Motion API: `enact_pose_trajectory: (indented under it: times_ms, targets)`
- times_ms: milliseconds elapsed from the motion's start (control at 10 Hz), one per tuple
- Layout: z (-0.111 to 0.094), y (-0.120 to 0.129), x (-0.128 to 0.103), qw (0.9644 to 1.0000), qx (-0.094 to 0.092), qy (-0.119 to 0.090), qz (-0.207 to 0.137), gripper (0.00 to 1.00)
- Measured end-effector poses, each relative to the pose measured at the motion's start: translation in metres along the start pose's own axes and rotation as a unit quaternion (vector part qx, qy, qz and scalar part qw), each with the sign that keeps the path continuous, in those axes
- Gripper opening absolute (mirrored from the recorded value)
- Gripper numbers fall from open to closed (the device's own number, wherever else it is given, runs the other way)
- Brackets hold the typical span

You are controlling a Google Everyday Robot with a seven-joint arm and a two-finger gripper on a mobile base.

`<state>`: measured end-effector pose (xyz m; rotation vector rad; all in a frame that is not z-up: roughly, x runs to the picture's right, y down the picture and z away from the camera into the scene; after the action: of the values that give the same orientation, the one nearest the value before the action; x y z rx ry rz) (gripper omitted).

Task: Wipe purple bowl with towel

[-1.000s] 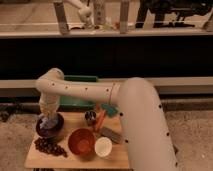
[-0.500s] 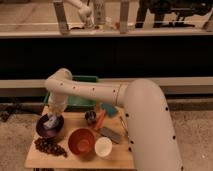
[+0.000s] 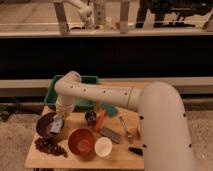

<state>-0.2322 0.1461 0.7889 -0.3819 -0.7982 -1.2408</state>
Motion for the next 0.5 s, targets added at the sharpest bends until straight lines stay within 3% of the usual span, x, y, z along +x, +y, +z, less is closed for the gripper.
enact_pose_trajectory:
  times_ms: [200, 500]
  targets:
    - [0.0, -0.004, -0.03, 0.9997, 0.005, -0.011, -0.02, 0.03]
    - [0.01, -0.032, -0.063, 0.9974, 0.002, -0.027, -0.067, 0.03]
